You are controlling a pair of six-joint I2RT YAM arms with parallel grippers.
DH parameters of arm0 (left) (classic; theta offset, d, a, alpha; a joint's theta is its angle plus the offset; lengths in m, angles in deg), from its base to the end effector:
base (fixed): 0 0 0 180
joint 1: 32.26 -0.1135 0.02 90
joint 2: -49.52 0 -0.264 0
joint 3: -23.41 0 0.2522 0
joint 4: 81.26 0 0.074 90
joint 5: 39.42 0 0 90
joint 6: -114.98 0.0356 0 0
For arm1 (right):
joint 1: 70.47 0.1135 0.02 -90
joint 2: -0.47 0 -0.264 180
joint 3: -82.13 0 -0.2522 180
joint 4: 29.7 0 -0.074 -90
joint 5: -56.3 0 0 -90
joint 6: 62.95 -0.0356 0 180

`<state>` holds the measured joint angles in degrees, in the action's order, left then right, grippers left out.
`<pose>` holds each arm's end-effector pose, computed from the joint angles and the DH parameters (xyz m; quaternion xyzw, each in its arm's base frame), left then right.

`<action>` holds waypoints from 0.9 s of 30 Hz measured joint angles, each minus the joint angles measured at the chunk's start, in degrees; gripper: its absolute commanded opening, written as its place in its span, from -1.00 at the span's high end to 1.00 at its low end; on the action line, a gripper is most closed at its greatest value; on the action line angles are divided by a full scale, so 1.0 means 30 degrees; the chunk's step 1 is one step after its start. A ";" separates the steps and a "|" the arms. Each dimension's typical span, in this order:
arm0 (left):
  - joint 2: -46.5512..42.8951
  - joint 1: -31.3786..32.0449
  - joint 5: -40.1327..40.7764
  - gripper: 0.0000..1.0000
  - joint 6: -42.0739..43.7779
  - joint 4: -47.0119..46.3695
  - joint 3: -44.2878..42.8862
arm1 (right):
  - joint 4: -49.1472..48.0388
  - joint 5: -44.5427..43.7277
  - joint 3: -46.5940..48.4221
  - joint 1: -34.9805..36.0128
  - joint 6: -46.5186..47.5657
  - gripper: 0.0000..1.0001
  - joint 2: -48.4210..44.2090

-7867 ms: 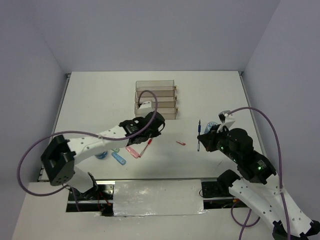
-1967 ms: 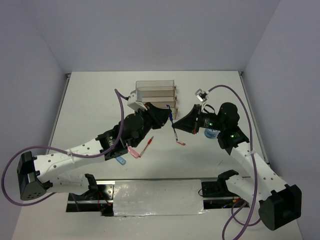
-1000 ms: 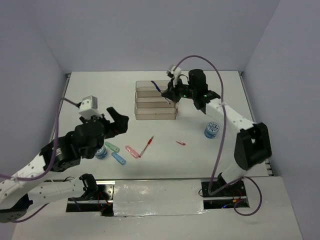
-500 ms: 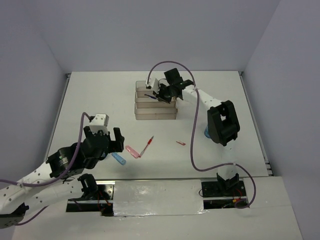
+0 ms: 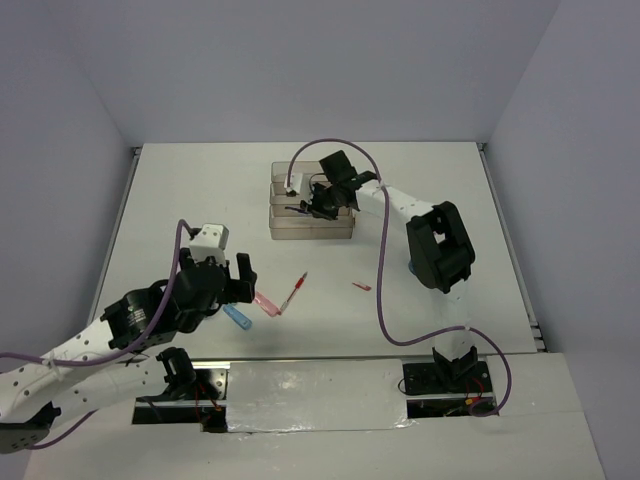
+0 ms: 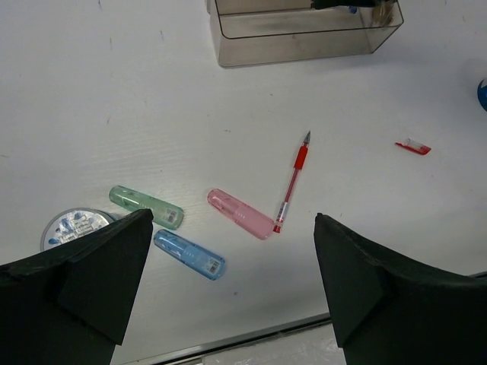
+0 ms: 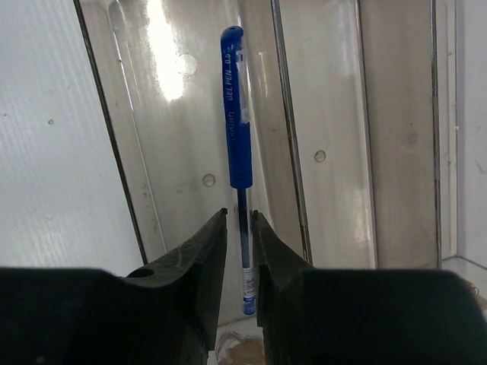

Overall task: Sort the stationery into containers
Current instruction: Place the pen in the storage box, then pick up the pen from the center of the board.

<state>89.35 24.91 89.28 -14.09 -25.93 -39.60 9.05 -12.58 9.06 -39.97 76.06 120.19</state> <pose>0.0920 -0.1016 0.3277 -0.0284 0.8407 -0.1462 0.5206 0.3929 0.2463 0.2030 -0.6400 0.6750 0.1187 0.3474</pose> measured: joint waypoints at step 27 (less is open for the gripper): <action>0.5289 -0.0131 -0.3934 -0.99 0.1056 -0.4386 0.1435 | -0.8546 -1.2014 -0.7825 -0.0182 -1.3828 -0.99 -1.4003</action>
<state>105.22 24.51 77.48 -10.92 -39.09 -35.30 -16.59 -48.62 -14.42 -40.51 34.58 78.18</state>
